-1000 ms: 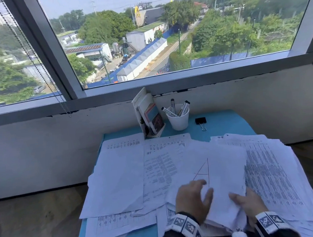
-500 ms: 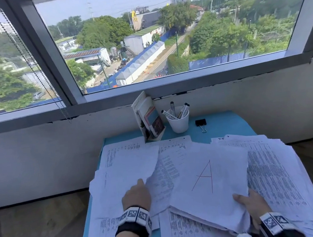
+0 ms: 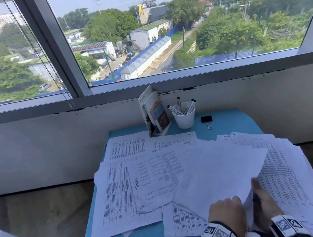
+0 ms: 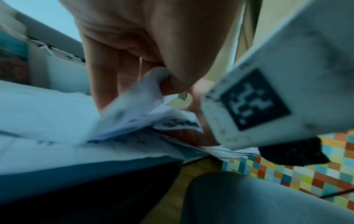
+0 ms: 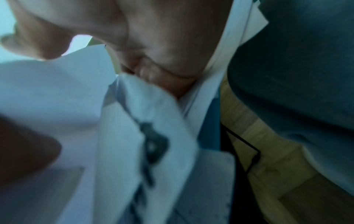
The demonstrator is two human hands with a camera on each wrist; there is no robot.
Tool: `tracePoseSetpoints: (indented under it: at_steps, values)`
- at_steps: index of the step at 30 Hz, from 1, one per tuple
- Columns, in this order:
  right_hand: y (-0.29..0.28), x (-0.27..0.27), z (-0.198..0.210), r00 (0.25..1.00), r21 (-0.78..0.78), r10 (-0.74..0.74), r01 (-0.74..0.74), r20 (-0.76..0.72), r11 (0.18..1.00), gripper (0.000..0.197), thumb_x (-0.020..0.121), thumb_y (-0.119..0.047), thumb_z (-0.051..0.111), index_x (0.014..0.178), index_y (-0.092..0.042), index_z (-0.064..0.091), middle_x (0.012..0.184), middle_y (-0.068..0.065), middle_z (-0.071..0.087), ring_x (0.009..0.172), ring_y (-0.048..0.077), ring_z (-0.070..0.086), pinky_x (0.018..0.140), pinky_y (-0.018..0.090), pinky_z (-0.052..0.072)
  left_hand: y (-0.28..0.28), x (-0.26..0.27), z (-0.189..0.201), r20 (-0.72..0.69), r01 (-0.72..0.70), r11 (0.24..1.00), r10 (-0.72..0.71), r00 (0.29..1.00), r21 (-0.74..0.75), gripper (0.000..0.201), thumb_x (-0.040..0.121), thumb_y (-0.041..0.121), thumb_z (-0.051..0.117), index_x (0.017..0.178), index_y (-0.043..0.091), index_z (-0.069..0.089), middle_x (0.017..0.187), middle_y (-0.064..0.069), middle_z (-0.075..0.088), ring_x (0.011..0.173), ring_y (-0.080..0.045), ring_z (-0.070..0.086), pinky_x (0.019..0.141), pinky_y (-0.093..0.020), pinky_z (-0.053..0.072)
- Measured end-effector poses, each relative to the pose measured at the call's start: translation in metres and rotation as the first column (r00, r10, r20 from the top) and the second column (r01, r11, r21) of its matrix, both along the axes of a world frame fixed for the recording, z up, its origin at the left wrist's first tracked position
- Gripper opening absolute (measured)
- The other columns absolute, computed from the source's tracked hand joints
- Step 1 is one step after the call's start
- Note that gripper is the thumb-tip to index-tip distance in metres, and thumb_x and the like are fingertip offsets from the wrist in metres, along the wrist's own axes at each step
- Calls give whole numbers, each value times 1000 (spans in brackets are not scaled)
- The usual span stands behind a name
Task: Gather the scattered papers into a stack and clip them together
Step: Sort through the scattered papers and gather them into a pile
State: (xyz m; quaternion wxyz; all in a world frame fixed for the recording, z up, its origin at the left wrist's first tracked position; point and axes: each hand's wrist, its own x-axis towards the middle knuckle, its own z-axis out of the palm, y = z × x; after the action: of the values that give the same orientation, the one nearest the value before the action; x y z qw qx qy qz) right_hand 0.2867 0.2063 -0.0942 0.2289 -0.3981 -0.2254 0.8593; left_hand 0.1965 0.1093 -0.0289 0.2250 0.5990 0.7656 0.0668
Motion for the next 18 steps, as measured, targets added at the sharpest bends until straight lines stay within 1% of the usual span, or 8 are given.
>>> tracePoseSetpoints:
  at_steps: [1,3,4,6,8,11,13,18]
  values:
    - [-1,1,2,1000,53,10,-11,30,999,71,40,-44,92,92,0,70,80,15,68,76,29,64,80,38,44,-1,-4,-2,8,4,1000,-4,1000,-2,23,94,18,39,107,2,49,109,-24,60,100,-44,57,71,-43,35]
    - [-2,-2,10,988,236,-100,71,114,969,31,82,-21,68,106,-4,59,90,14,66,83,31,62,78,41,48,-3,-14,-4,31,25,999,-25,999,21,31,96,35,40,108,8,50,107,-21,62,99,-41,58,72,-41,37]
    - [-3,-3,13,977,305,-146,93,158,948,18,89,-9,57,106,-5,57,92,16,65,85,34,61,78,42,49,-7,-20,-4,62,9,999,-12,998,38,39,95,46,40,113,13,51,109,-18,63,101,-37,58,76,-40,39]
    - [0,-3,7,944,382,-149,27,294,924,31,82,-2,60,113,1,56,95,21,66,93,41,62,85,50,49,-18,-43,-8,141,-150,982,133,981,112,63,85,73,28,121,27,53,113,-3,66,109,-26,58,88,-34,42]
    - [4,-1,2,884,468,-143,-93,445,879,38,78,-1,67,114,6,58,92,17,68,93,40,64,90,55,48,-31,-84,-14,111,-431,866,416,902,254,84,74,83,9,124,30,51,115,5,63,111,-18,56,93,-32,41]
    - [10,1,-3,801,471,-102,-239,591,849,28,80,-16,72,104,-3,65,93,14,70,91,34,66,91,53,49,-54,-155,-28,-61,-811,578,816,575,96,82,82,72,35,141,15,28,139,-10,36,128,-28,35,104,-42,34]
    - [9,0,-1,781,484,-110,-263,615,834,25,77,-22,75,97,-11,65,93,14,69,91,33,66,90,51,50,-67,-184,-29,-108,-900,431,894,435,-63,93,77,74,45,141,9,25,142,-15,29,132,-33,29,105,-45,33]
    - [5,-3,1,773,519,-148,-259,617,815,23,76,-18,75,94,-13,63,89,15,68,89,32,66,88,50,51,-69,-204,-34,-122,-876,457,871,476,-154,83,71,69,60,127,10,43,132,-12,46,123,-31,43,98,-43,41]
